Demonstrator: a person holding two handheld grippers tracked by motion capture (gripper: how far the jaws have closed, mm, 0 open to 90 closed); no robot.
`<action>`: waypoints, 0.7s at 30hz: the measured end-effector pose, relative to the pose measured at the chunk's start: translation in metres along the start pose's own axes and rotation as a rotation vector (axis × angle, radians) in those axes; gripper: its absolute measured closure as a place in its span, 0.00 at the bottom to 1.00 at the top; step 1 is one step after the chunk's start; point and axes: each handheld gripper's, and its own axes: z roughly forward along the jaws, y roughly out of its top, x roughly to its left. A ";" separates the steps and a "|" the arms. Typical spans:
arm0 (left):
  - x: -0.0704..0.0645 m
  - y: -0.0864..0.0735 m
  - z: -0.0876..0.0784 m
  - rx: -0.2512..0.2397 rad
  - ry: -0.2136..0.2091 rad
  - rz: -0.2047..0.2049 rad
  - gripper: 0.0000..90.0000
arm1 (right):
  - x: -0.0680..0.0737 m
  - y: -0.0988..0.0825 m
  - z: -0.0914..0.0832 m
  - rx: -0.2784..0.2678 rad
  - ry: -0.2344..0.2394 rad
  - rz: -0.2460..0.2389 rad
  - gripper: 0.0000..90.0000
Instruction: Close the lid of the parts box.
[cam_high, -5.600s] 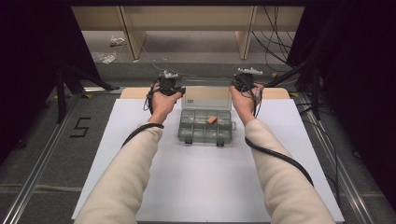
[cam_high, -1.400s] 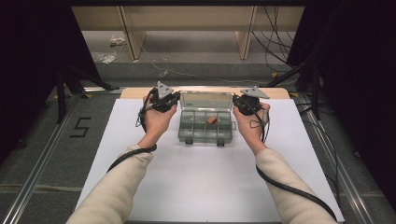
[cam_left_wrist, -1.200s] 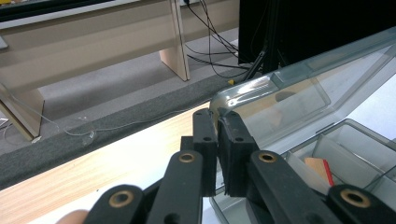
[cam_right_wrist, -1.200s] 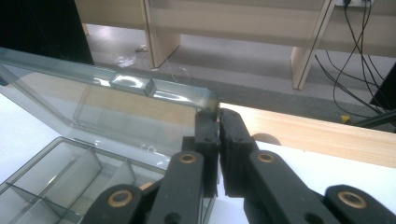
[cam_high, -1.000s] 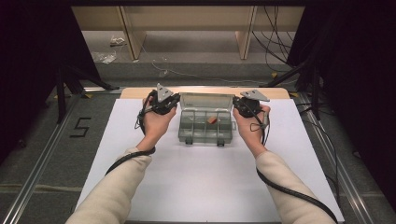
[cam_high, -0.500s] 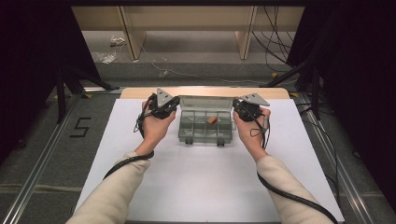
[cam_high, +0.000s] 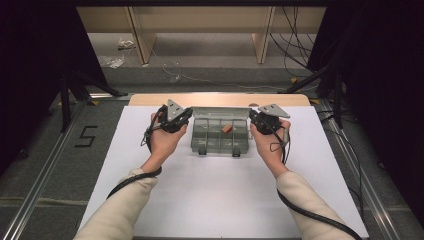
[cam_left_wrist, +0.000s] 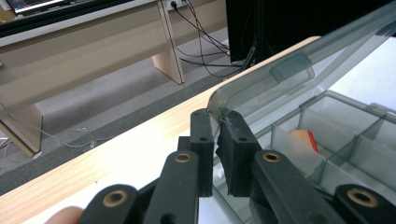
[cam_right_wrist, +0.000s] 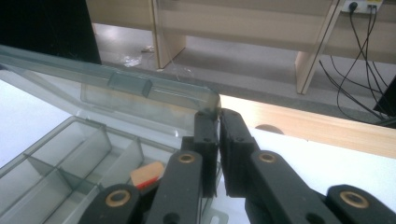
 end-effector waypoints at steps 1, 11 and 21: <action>0.000 -0.001 -0.001 0.004 0.008 0.008 0.91 | 0.000 -0.001 -0.001 -0.001 0.004 -0.003 0.96; 0.000 -0.013 -0.010 0.030 -0.021 0.013 0.83 | 0.001 -0.010 -0.006 0.021 0.026 -0.021 0.94; -0.007 -0.018 -0.017 0.058 -0.046 -0.017 0.60 | -0.001 -0.023 -0.013 0.055 0.061 -0.022 0.86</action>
